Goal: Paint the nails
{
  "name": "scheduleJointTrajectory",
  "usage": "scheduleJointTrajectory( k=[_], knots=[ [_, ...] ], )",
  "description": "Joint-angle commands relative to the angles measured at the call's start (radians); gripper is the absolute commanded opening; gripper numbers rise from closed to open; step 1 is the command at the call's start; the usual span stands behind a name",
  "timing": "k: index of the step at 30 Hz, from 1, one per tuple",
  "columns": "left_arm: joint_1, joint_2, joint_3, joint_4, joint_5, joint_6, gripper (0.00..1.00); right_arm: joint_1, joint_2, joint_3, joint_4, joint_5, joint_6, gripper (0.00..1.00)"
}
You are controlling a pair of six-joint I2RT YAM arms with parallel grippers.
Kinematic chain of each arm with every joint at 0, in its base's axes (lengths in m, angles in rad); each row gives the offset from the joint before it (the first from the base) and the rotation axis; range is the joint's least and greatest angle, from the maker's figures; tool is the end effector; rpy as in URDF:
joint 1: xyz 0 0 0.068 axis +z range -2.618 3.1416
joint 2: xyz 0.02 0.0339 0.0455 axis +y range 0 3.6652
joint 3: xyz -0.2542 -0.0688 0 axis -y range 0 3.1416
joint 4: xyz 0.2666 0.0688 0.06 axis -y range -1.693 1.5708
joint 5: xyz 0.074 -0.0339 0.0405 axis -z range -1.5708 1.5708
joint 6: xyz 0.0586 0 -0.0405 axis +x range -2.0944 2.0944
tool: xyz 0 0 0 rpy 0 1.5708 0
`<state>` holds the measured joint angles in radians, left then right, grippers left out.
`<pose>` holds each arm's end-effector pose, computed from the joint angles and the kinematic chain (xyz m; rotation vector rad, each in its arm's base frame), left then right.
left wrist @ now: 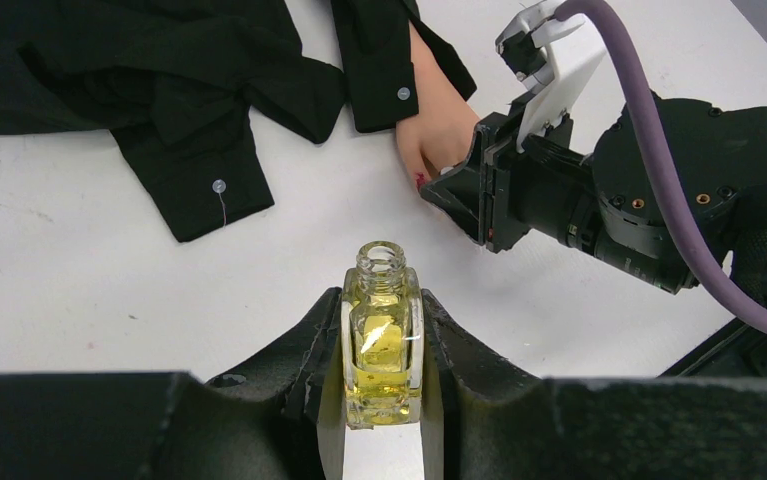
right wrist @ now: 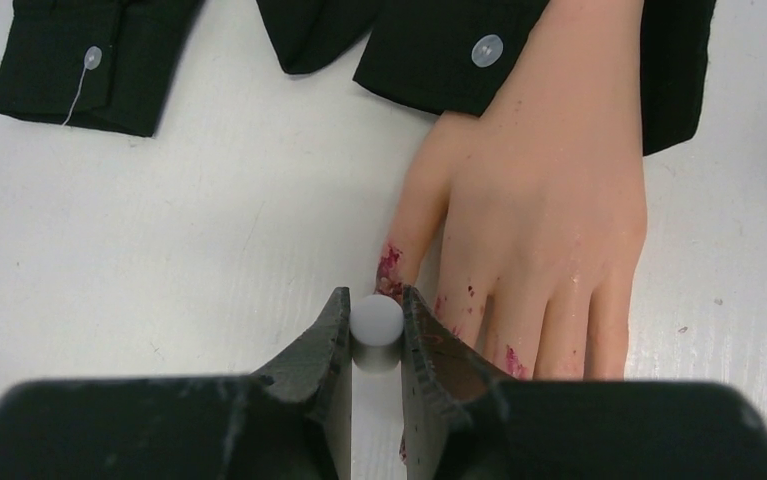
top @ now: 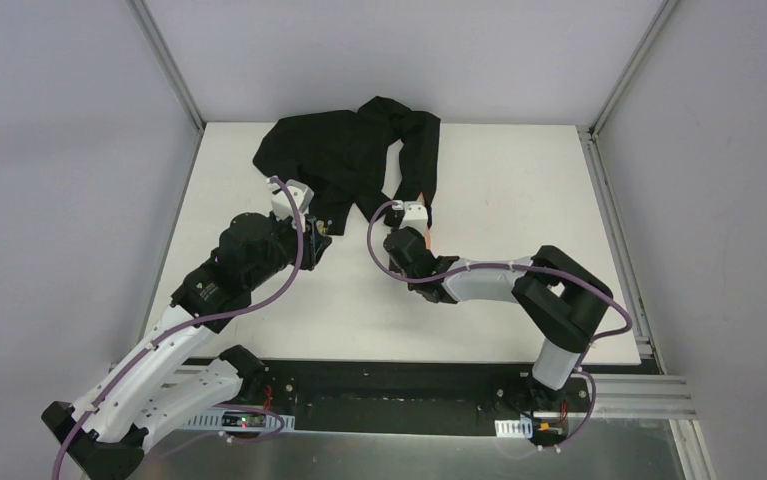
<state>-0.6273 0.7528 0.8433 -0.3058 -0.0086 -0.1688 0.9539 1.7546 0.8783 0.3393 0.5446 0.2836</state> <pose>0.1817 -0.1311 0.3428 0.4078 1.7751 -0.5611 0.2503 0.3004 0.1335 -0.3588 1.9978 0.2050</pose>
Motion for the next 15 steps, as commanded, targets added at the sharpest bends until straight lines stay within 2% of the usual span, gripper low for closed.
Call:
scheduleJointTrajectory(
  k=[1,9,15],
  knots=[
    [0.005,0.003,0.040,0.022,0.007,-0.011,0.00,0.008,-0.064,0.003,-0.003,0.032,-0.011,0.00],
    [0.005,0.003,0.040,0.022,0.007,-0.011,0.00,0.009,-0.092,0.023,-0.016,0.025,-0.019,0.00],
    [0.005,0.006,0.040,0.022,0.030,-0.012,0.00,-0.033,-0.045,0.081,-0.044,-0.016,-0.009,0.00]
  ],
)
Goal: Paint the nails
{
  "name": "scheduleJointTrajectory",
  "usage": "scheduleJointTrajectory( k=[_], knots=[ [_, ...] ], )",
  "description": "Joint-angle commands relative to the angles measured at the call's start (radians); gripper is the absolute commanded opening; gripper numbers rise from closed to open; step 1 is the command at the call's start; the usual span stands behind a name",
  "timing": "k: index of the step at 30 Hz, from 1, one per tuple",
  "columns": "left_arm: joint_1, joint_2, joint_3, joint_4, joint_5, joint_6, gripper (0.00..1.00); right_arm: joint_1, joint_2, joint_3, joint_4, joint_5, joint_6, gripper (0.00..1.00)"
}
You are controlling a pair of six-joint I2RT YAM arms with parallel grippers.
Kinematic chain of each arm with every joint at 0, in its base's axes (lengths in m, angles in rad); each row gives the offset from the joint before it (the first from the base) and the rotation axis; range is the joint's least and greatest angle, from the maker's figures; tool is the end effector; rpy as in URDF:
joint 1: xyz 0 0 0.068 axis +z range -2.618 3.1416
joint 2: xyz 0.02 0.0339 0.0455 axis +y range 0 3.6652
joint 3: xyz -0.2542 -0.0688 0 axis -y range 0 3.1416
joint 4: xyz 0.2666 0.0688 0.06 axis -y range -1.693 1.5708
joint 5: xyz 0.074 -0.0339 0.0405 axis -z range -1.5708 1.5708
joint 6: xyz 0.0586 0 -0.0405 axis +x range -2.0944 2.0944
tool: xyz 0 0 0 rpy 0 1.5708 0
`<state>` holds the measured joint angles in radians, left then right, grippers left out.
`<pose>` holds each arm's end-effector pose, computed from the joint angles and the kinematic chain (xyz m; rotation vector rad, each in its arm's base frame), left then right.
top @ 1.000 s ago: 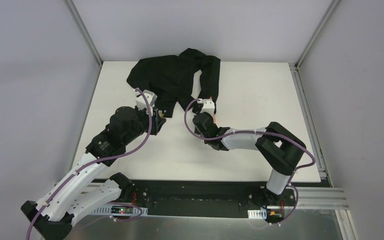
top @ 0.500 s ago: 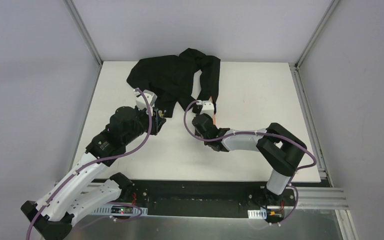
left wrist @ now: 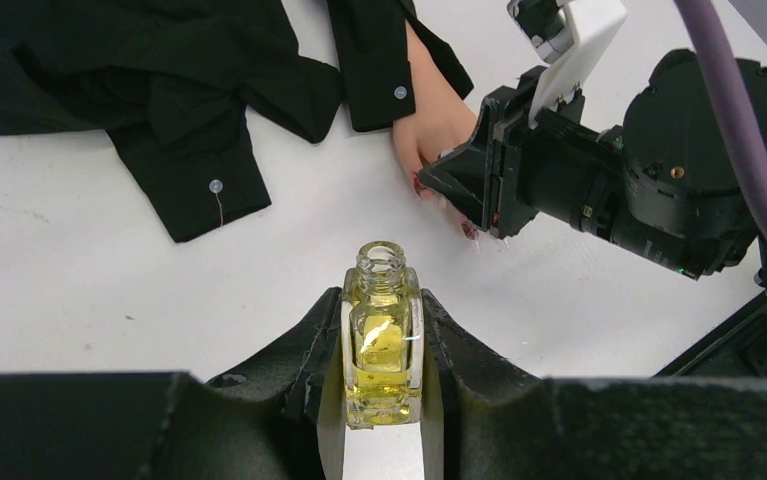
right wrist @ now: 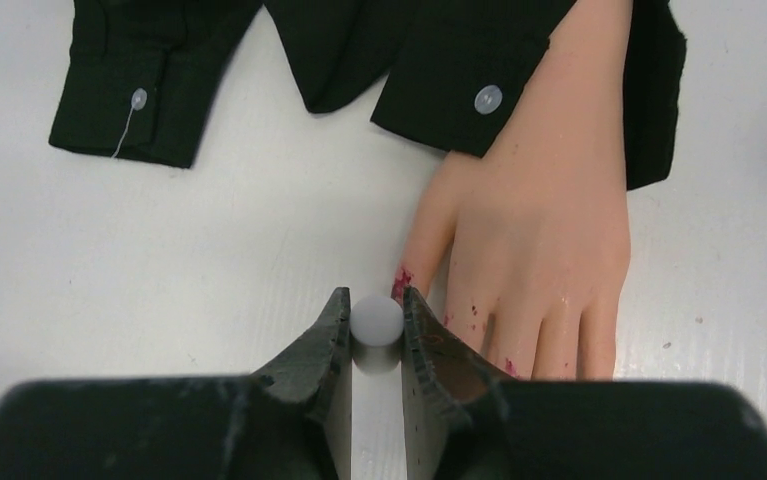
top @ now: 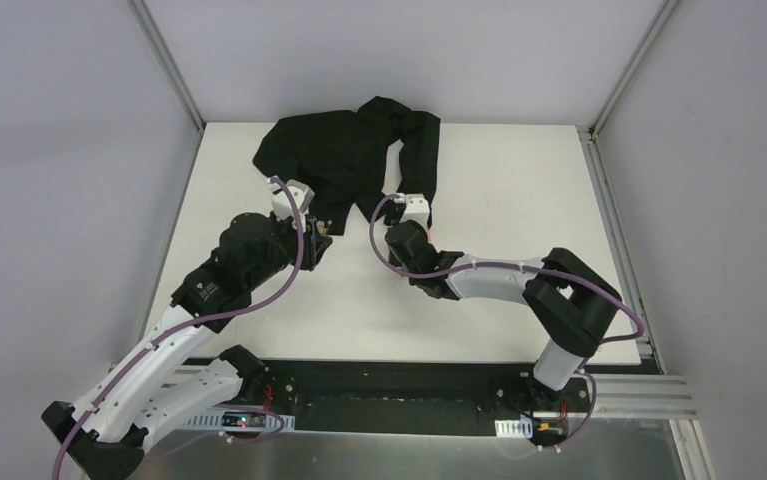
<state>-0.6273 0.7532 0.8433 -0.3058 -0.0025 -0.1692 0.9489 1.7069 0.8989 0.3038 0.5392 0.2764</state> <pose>0.1816 -0.1315 0.3427 0.4120 1.7753 -0.5666 0.2522 0.3002 0.1540 -0.3482 1.9748 0.2244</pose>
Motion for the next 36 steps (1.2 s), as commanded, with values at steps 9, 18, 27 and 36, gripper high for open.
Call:
scheduleJointTrajectory(
  k=[9,18,27,36],
  knots=[
    [0.005,0.002,0.040,0.022,0.023,-0.011,0.00,-0.057,0.053,0.110,0.002,-0.044,-0.005,0.00],
    [0.005,0.001,0.040,0.022,0.024,-0.010,0.00,-0.068,0.076,0.110,-0.002,-0.064,0.006,0.00],
    [0.005,0.002,0.040,0.022,0.025,-0.010,0.00,-0.071,0.082,0.105,-0.027,-0.067,0.015,0.00],
    [0.005,0.003,0.040,0.021,0.025,-0.010,0.00,-0.071,0.084,0.100,-0.038,-0.081,0.022,0.00]
  ],
)
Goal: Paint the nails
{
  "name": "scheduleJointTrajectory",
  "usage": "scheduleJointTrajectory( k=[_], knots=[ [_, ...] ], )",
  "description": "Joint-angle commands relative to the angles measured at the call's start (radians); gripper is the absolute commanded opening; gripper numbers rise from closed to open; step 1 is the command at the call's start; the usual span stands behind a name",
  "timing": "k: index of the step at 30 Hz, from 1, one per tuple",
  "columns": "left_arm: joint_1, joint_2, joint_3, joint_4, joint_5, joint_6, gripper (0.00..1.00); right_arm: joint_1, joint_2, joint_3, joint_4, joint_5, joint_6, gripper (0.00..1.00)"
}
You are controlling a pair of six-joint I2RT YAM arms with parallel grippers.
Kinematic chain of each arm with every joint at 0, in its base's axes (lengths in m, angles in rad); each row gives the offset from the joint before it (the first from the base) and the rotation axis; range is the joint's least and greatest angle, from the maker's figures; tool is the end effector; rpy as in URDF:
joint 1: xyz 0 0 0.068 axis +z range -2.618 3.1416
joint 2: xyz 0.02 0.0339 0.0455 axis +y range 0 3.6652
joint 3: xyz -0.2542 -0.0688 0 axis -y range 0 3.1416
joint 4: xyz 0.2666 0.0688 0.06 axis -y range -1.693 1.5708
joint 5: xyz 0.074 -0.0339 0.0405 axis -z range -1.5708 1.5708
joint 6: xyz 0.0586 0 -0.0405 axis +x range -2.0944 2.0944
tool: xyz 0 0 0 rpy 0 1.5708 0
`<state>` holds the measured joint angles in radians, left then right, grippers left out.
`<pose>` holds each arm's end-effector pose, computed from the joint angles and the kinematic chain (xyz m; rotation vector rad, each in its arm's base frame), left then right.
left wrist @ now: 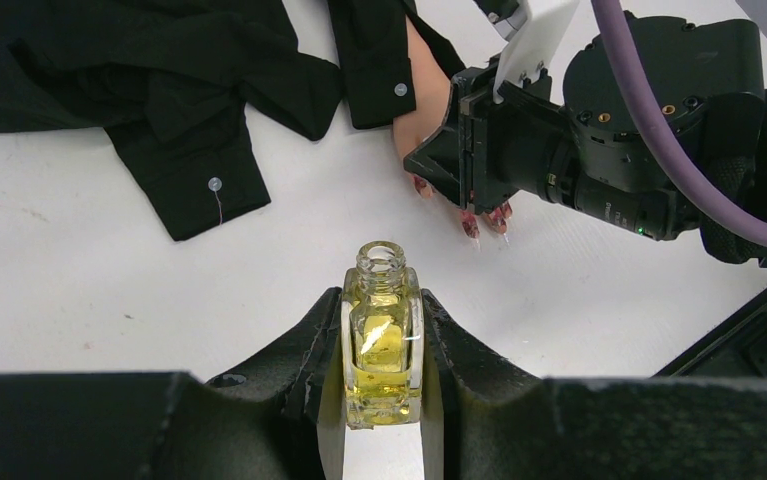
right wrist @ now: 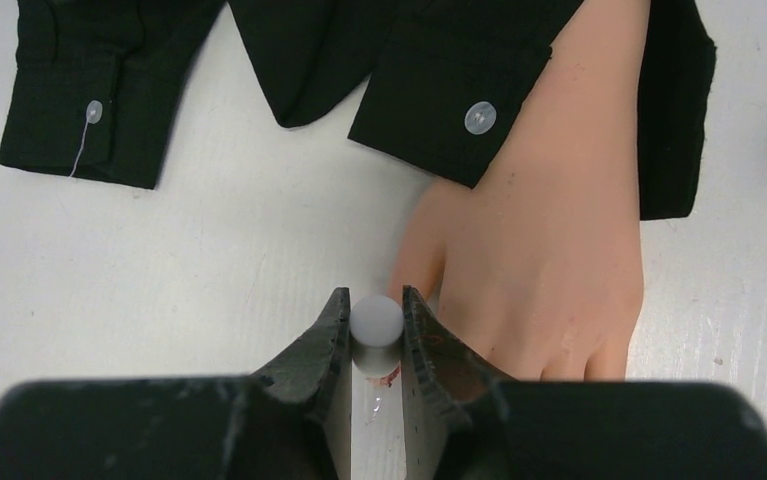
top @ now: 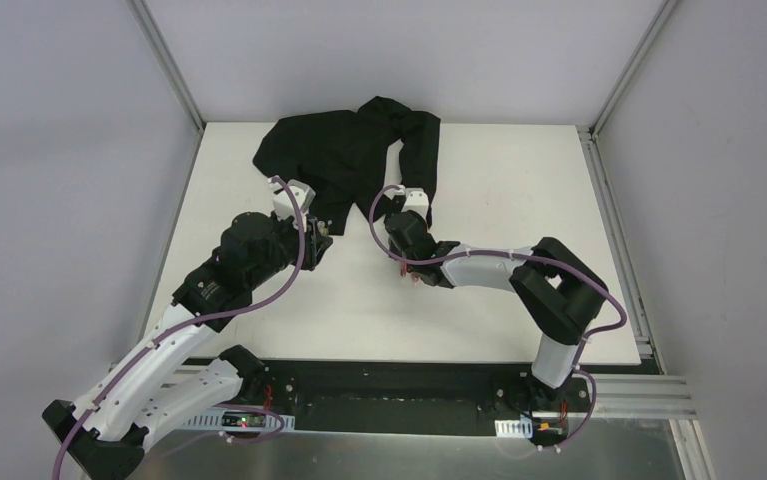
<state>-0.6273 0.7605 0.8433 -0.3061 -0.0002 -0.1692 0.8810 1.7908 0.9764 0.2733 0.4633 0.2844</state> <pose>0.1829 -0.1326 0.3412 0.4155 1.7826 -0.5666 0.2814 0.2999 0.1437 -0.3393 2.0296 0.2333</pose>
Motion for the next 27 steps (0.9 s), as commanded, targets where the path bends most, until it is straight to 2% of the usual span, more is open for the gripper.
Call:
scheduleJointTrajectory(
  k=[1,27],
  knots=[
    [0.005,-0.004,0.040,0.021,0.023,-0.011,0.00,-0.003,-0.001,0.022,-0.008,-0.006,0.015,0.00],
    [0.005,-0.003,0.040,0.021,0.022,-0.009,0.00,-0.003,-0.054,-0.015,-0.030,-0.022,0.041,0.00]
  ],
)
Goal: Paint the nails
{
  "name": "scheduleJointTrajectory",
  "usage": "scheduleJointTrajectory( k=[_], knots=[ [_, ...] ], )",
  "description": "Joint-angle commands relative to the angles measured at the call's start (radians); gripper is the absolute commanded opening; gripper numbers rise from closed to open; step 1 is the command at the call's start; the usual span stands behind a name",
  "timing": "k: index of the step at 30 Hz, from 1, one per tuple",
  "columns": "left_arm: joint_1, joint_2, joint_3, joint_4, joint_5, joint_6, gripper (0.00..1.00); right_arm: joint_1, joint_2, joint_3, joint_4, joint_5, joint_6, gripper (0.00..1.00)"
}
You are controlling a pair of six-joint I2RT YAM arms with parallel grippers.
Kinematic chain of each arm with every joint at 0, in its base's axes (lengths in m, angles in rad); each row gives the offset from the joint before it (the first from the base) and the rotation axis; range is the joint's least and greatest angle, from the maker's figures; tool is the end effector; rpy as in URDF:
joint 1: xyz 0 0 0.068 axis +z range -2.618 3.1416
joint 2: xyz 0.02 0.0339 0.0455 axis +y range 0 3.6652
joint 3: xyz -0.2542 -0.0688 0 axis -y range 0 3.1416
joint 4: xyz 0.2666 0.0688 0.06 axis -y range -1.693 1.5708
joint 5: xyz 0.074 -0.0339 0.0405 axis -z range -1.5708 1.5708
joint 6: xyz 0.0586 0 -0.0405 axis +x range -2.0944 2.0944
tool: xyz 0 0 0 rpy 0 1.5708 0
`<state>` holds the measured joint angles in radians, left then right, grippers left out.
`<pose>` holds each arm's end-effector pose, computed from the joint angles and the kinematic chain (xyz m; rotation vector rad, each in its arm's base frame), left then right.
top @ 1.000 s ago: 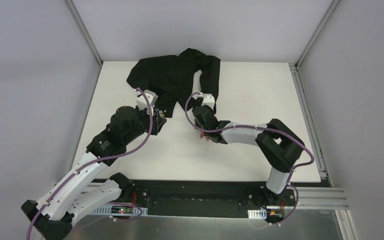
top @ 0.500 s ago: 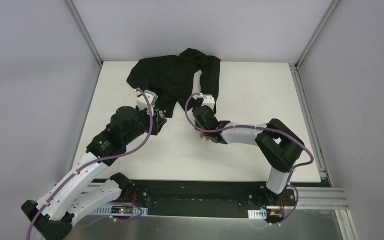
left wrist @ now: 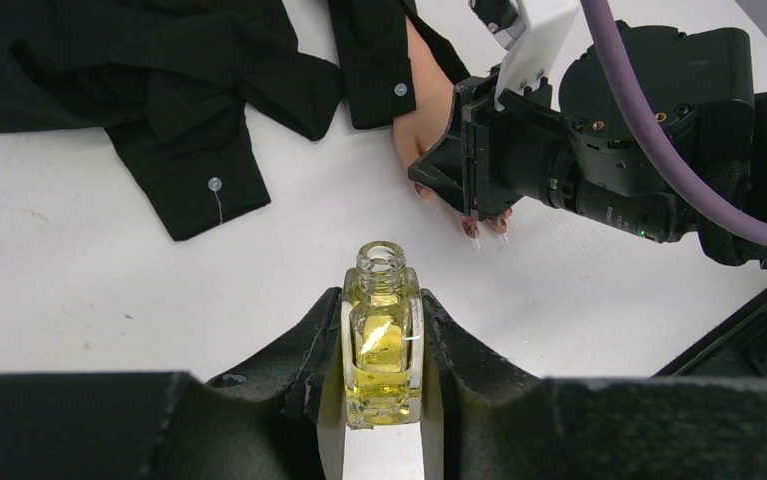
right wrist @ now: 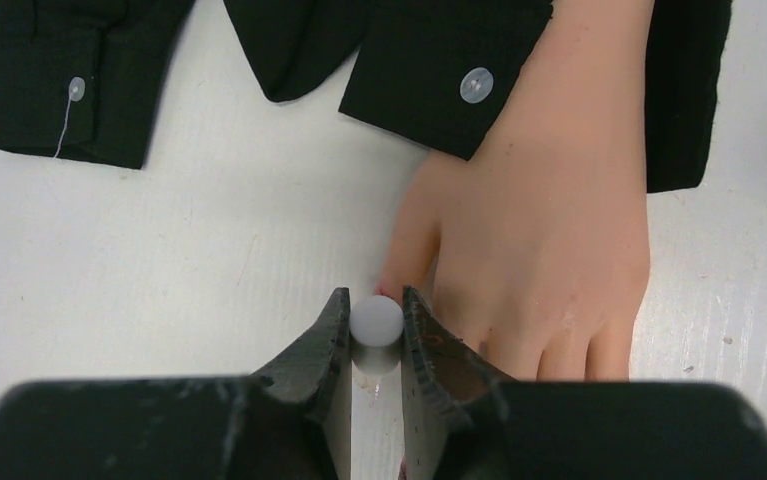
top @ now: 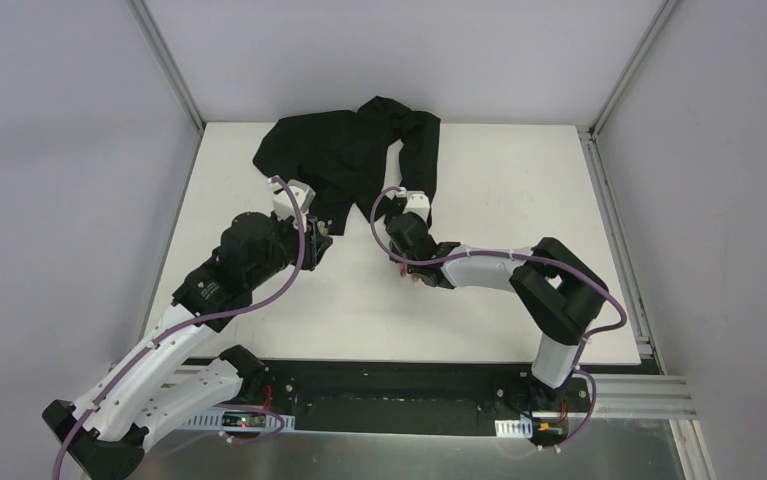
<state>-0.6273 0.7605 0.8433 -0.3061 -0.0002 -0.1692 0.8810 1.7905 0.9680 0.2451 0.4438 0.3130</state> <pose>0.1829 -0.1326 0.3412 0.4155 1.7826 -0.5666 0.2785 0.2980 0.1378 -0.3387 2.0681 0.2457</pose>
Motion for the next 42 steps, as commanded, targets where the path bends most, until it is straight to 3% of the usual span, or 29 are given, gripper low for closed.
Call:
scheduleJointTrajectory(
  k=[1,42],
  knots=[
    [0.005,-0.002,0.040,0.021,0.022,-0.009,0.00,-0.003,-0.055,-0.007,-0.004,-0.003,0.014,0.00],
    [0.005,0.003,0.040,0.021,0.025,-0.010,0.00,0.008,-0.087,-0.011,-0.033,-0.061,-0.008,0.00]
  ],
)
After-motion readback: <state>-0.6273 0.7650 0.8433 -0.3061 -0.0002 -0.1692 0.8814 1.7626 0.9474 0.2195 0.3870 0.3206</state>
